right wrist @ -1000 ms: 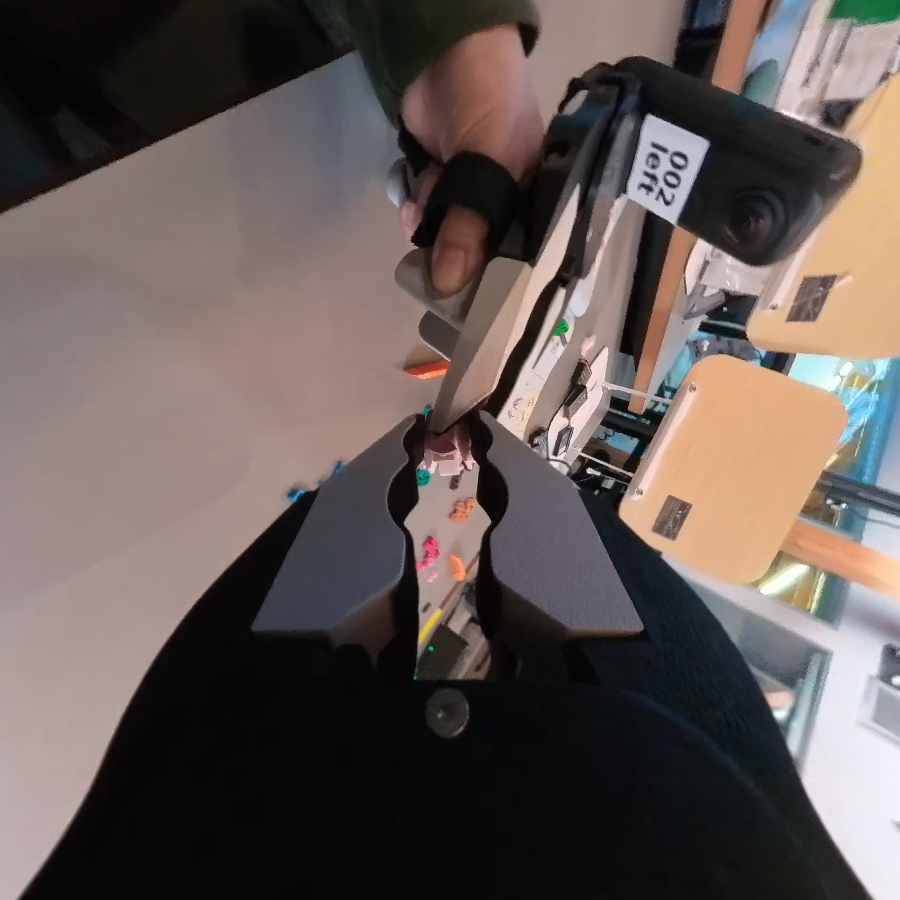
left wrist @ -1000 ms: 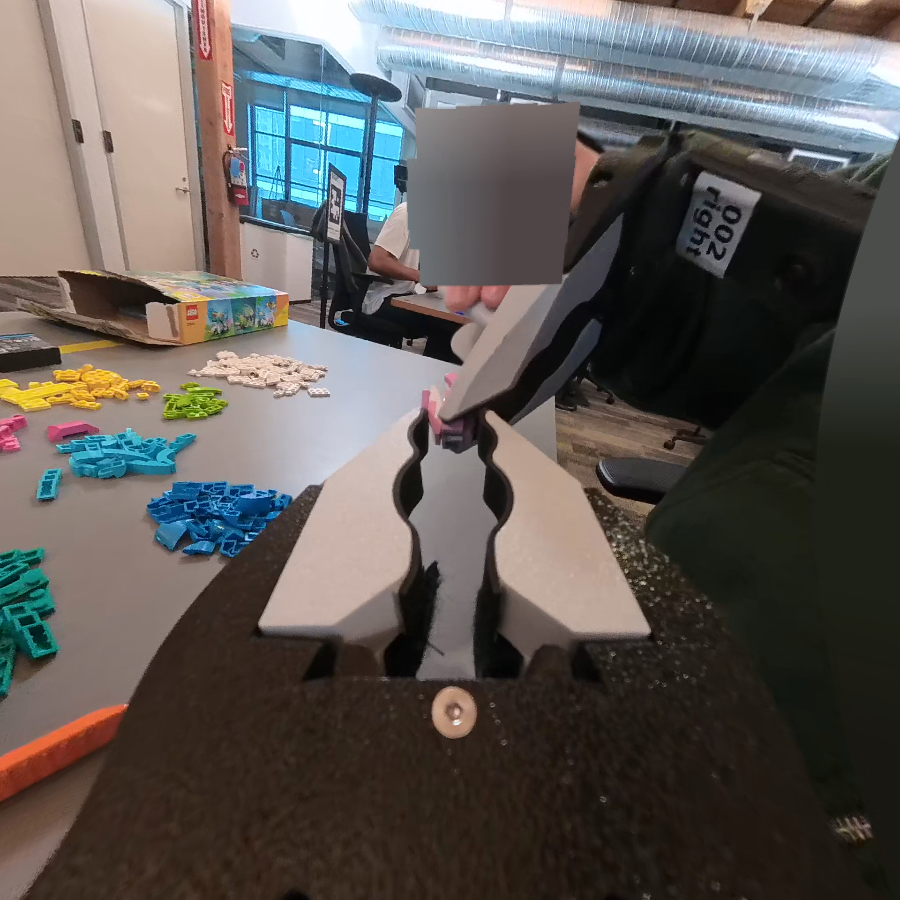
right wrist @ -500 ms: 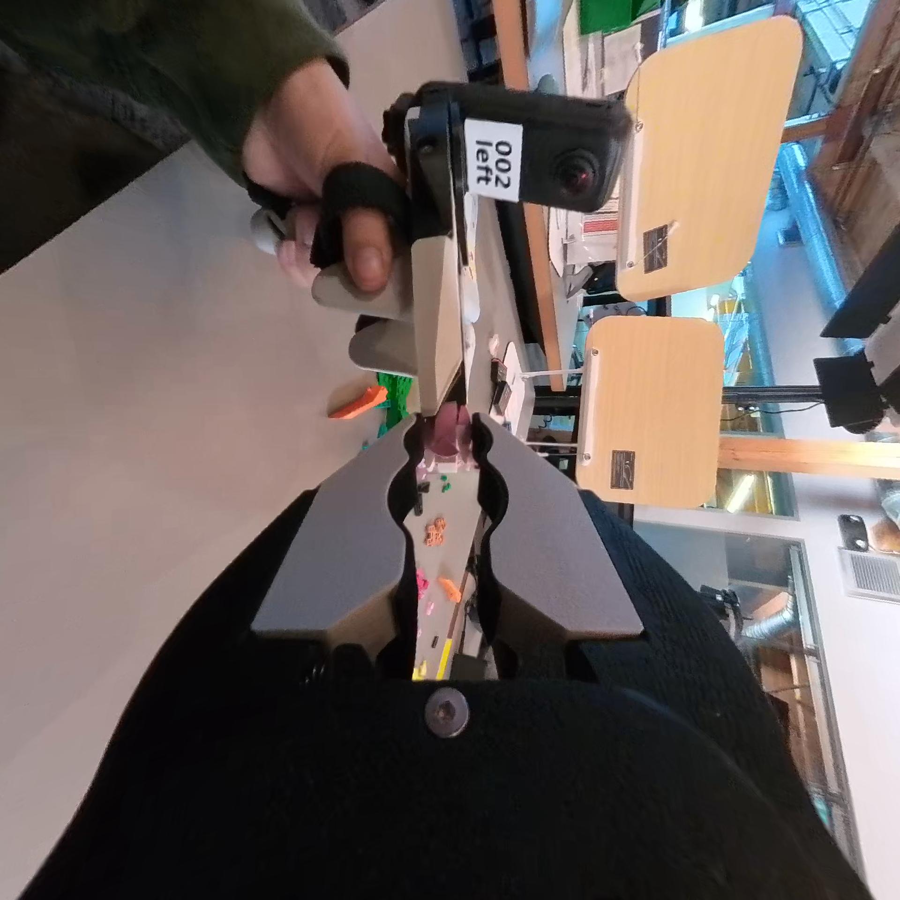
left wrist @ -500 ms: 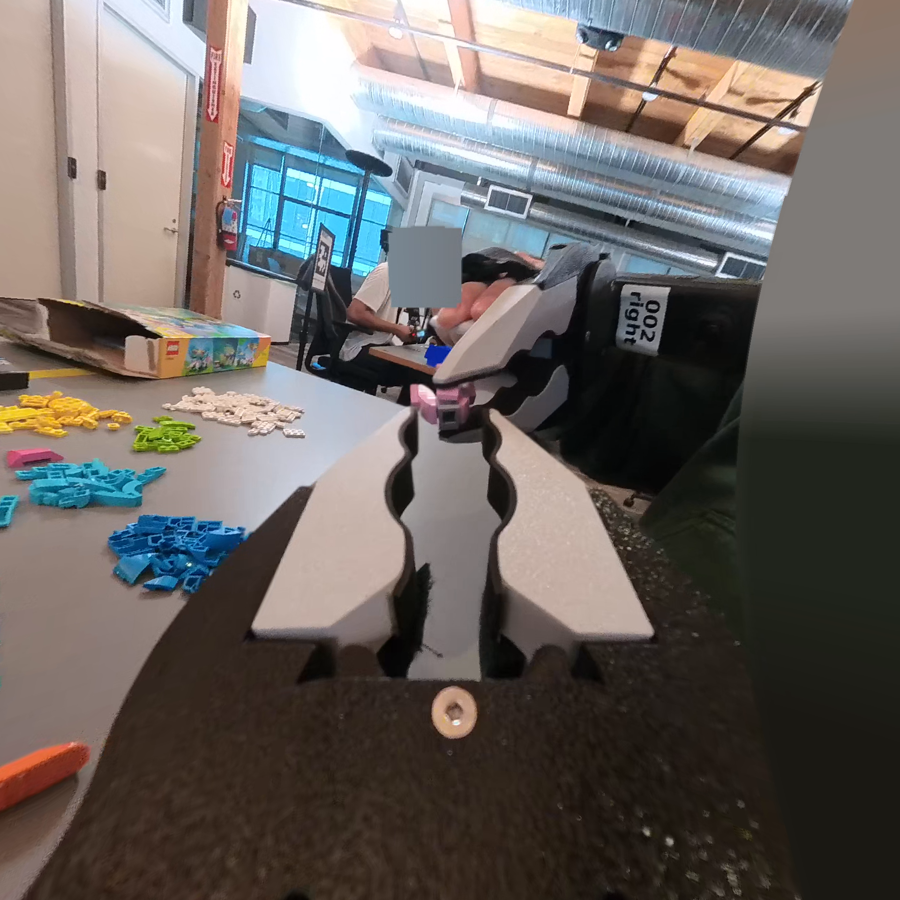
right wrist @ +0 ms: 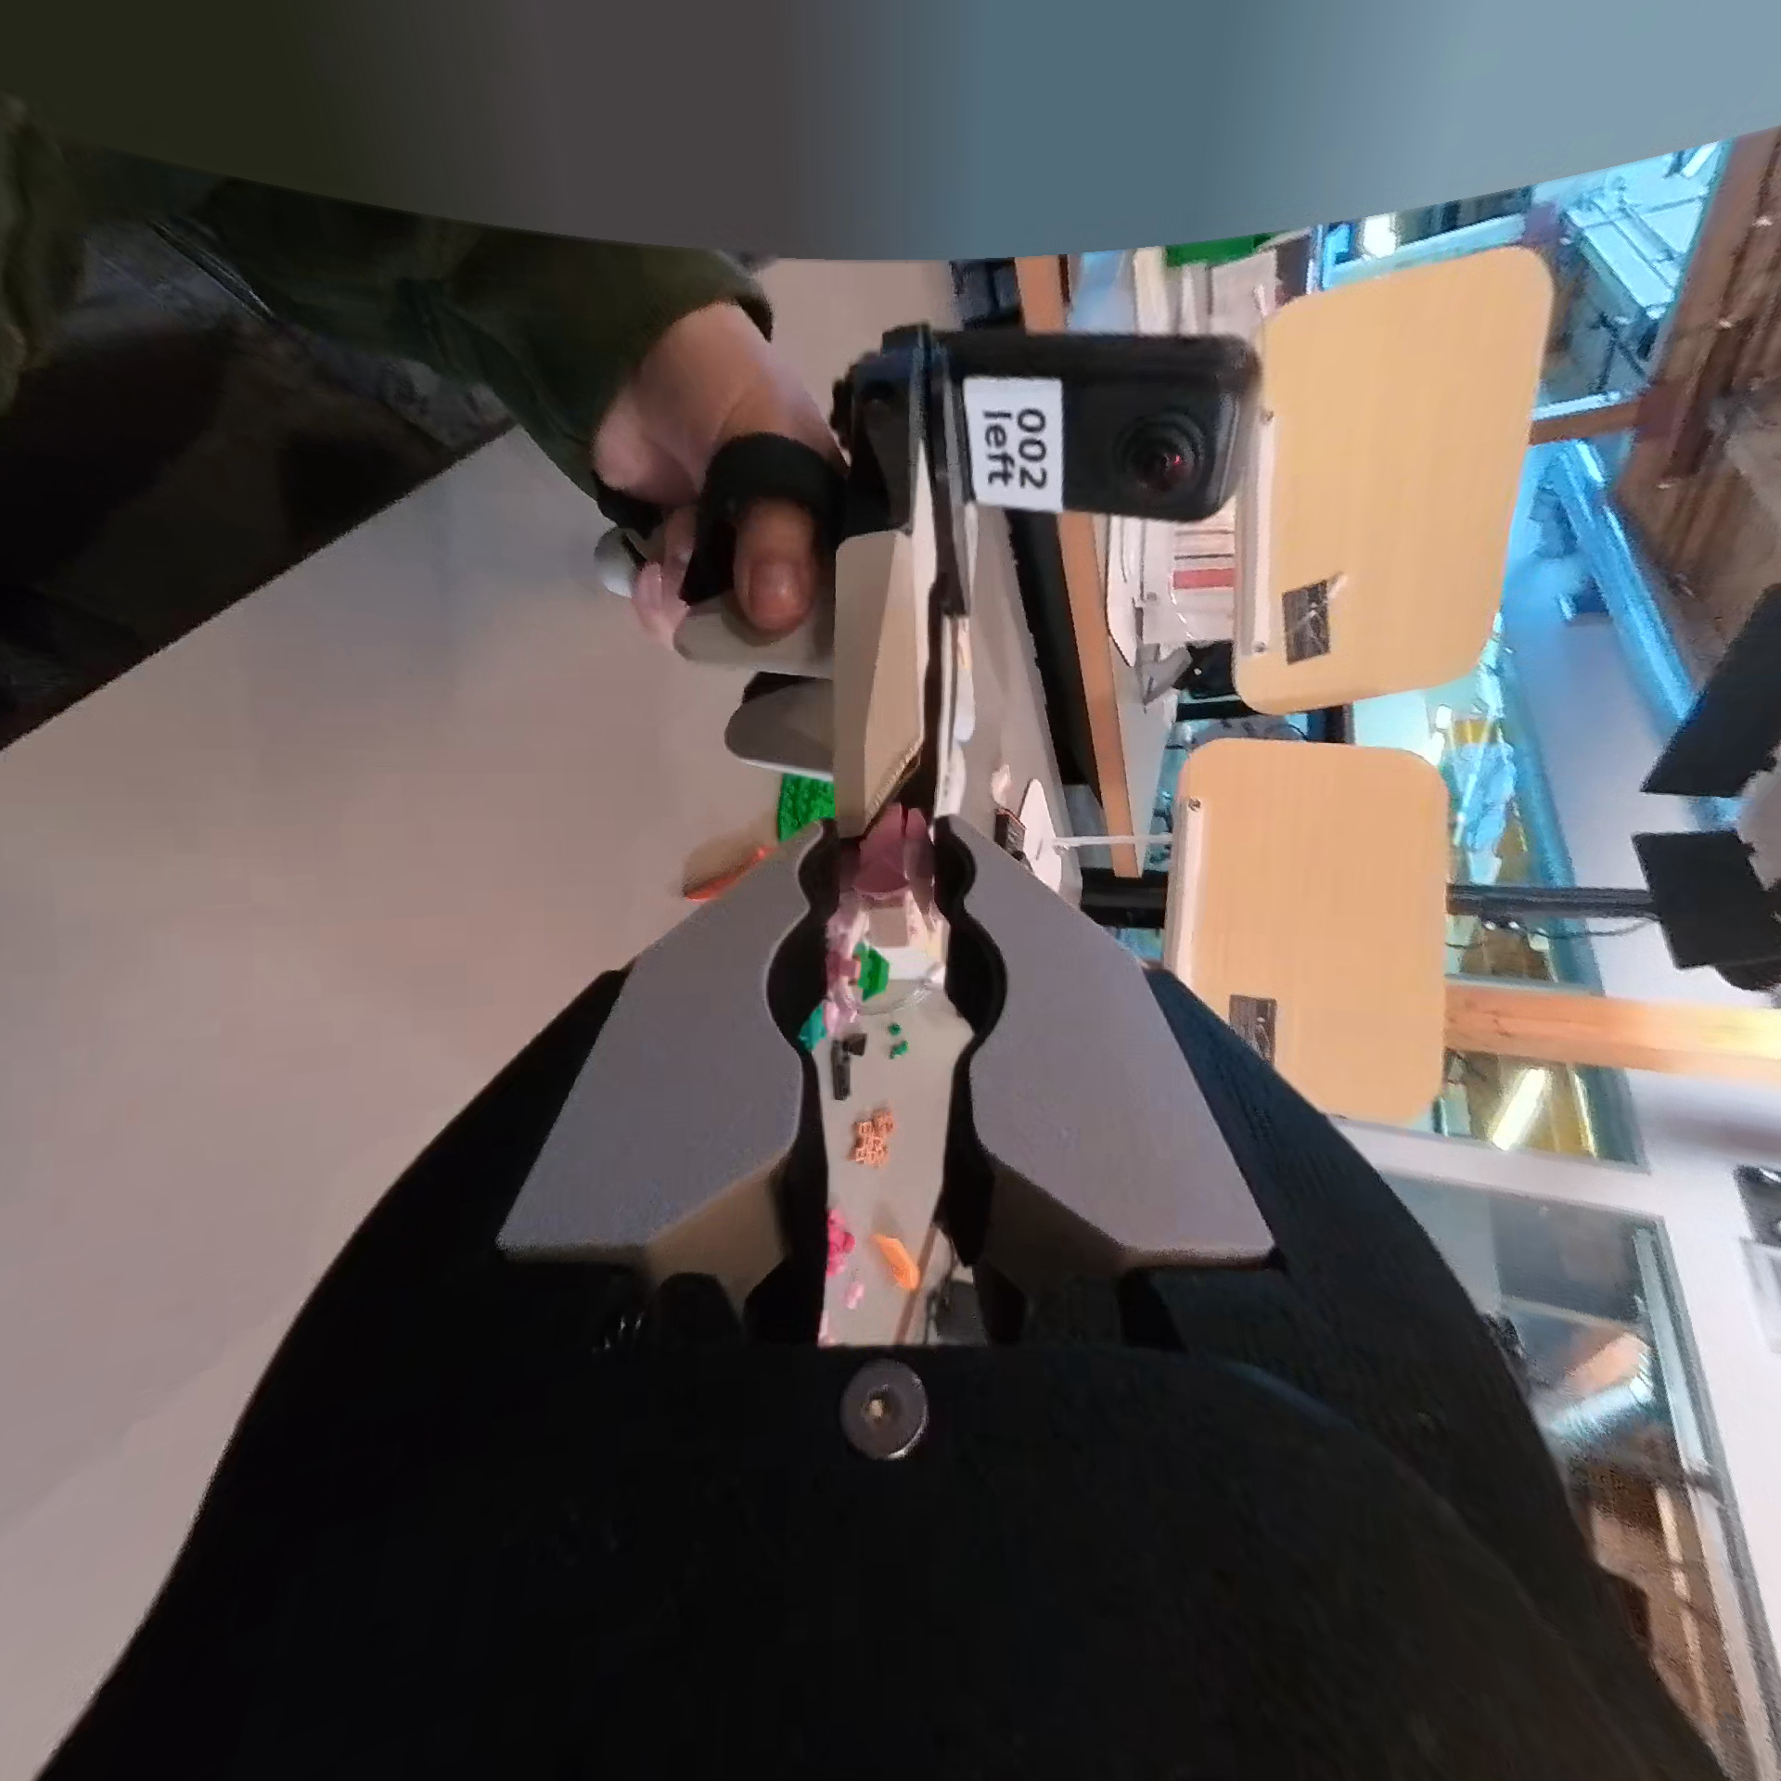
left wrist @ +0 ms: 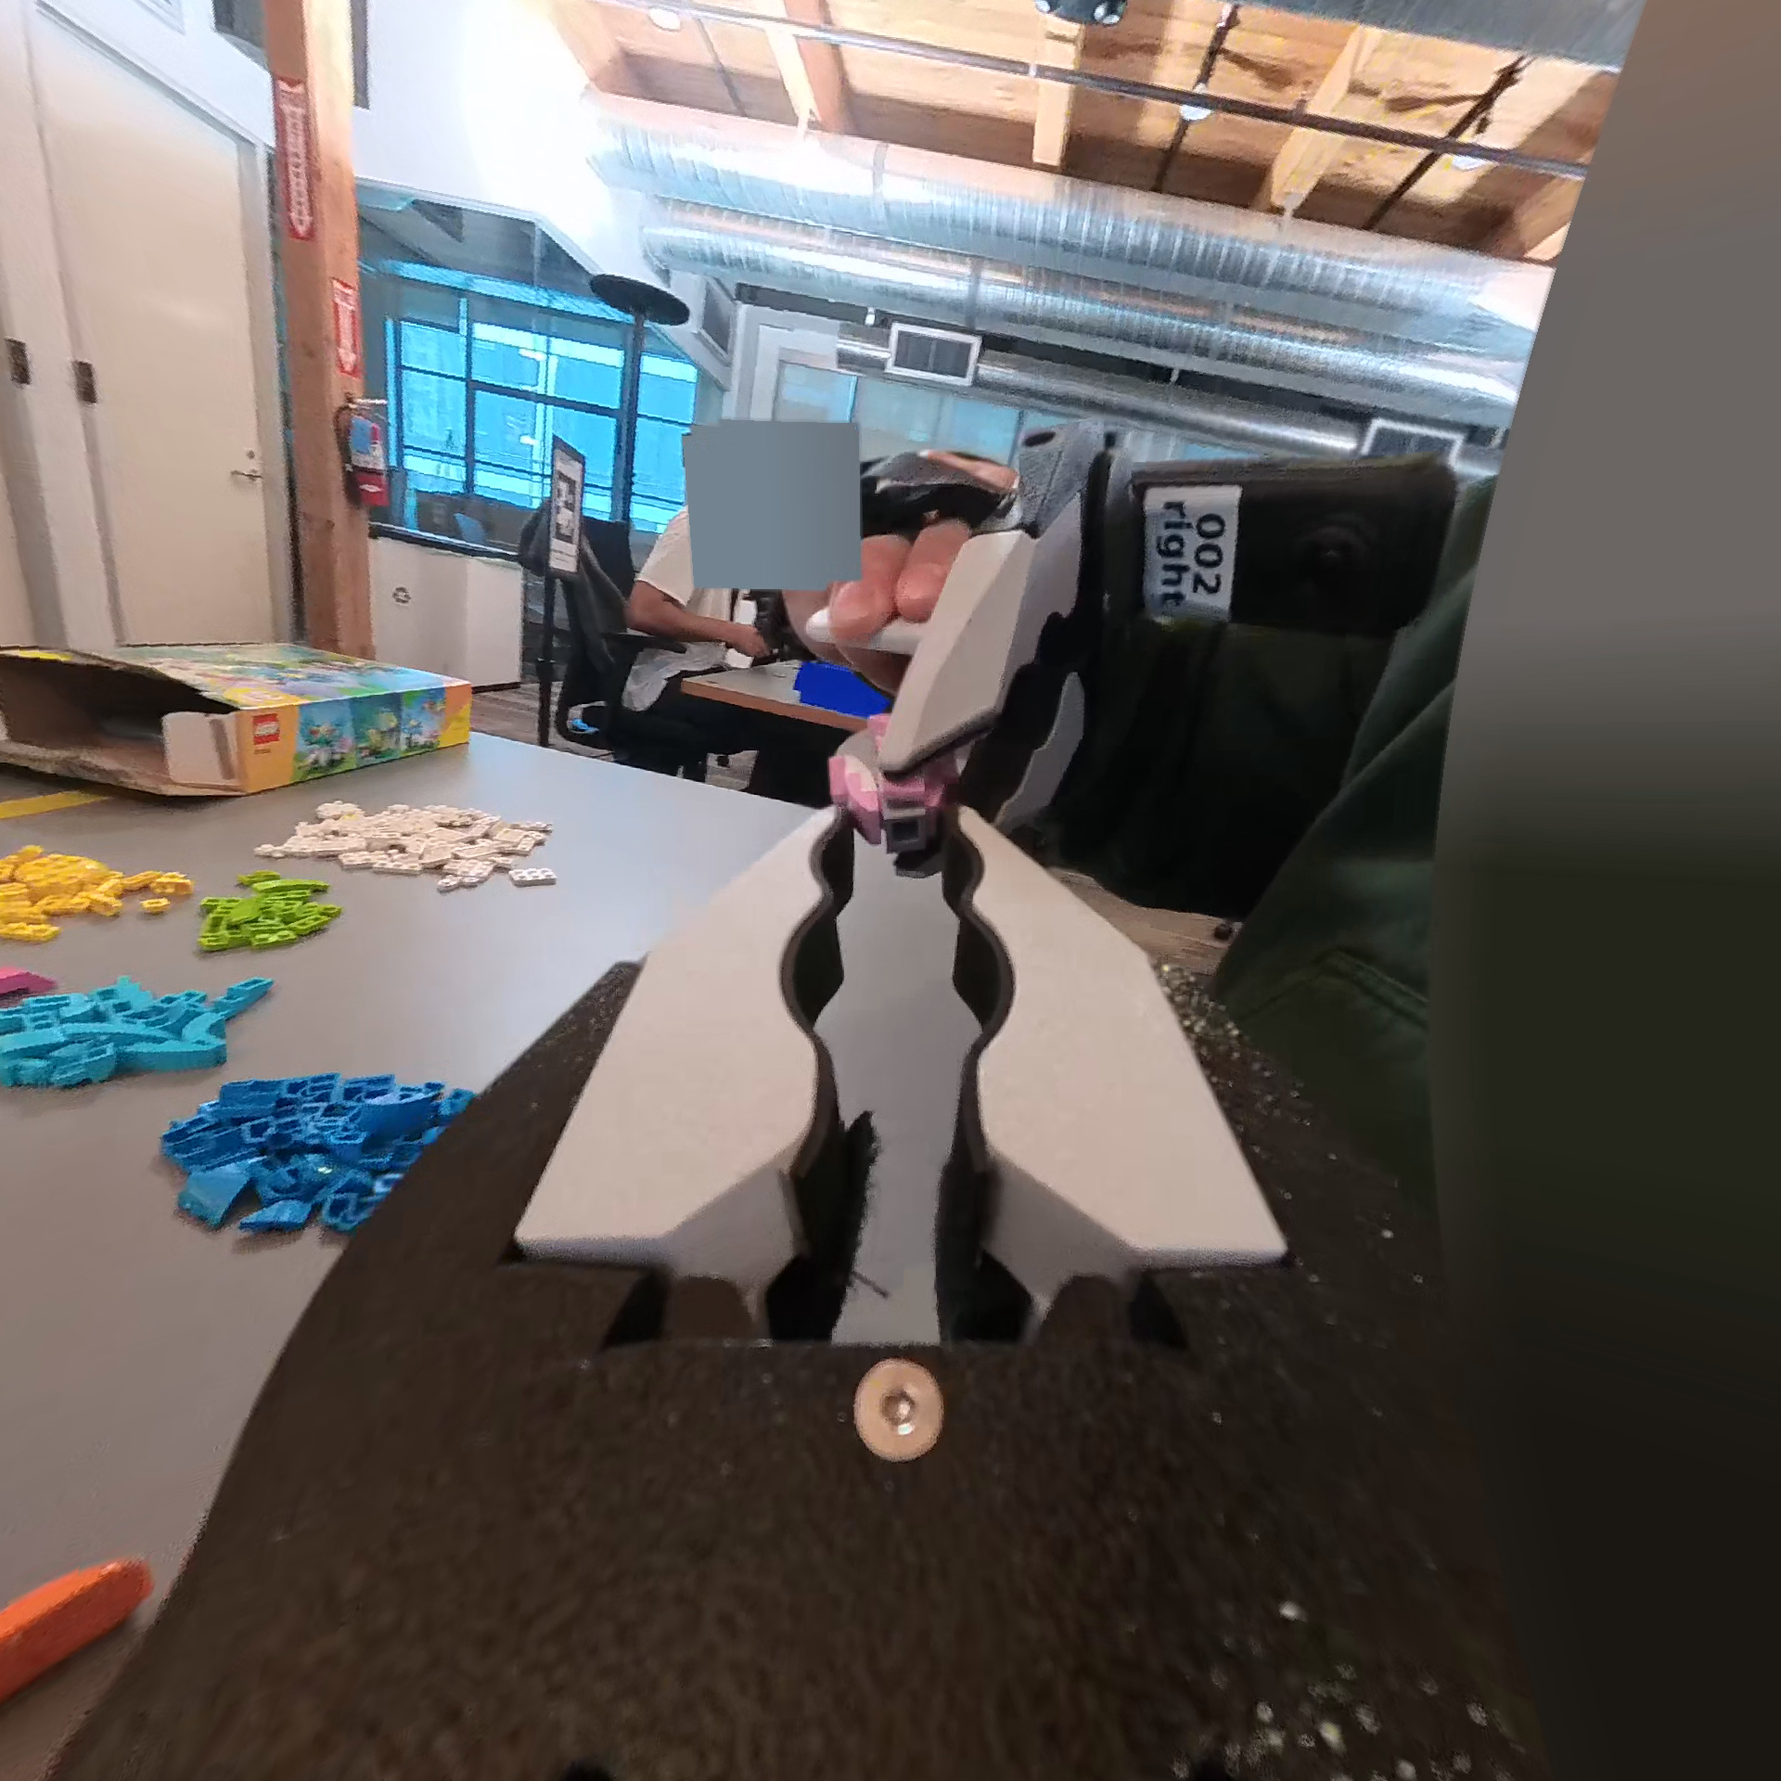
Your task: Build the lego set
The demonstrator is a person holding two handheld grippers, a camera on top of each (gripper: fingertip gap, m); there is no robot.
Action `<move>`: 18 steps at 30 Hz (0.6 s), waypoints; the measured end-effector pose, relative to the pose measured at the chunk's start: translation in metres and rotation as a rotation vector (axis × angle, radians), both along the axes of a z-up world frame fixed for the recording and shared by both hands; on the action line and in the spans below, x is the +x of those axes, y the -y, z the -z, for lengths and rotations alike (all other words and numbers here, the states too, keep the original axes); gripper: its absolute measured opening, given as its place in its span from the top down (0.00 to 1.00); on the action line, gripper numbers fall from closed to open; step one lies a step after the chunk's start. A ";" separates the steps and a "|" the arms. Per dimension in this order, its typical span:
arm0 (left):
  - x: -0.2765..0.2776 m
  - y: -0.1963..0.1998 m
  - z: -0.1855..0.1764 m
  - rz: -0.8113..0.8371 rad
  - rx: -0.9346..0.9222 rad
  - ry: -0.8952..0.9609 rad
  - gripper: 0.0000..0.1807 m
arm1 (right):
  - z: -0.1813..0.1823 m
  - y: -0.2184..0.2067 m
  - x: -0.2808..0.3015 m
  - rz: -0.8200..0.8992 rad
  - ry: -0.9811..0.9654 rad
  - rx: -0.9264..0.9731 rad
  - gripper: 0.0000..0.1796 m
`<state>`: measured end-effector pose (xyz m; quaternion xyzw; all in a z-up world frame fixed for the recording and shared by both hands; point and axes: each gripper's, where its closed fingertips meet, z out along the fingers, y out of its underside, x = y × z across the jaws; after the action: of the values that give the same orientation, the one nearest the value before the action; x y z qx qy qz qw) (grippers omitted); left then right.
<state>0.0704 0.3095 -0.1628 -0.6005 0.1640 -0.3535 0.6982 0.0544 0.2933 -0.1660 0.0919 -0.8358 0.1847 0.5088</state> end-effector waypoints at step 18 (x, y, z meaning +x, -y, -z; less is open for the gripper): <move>-0.008 0.009 -0.019 0.017 0.089 0.097 0.87 | -0.016 0.010 -0.005 0.036 0.172 -0.186 0.91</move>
<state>0.0627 0.3001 -0.1436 -0.5496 0.1504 -0.3804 0.7284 0.0495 0.2834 -0.1496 0.0132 -0.8571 0.2598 0.4447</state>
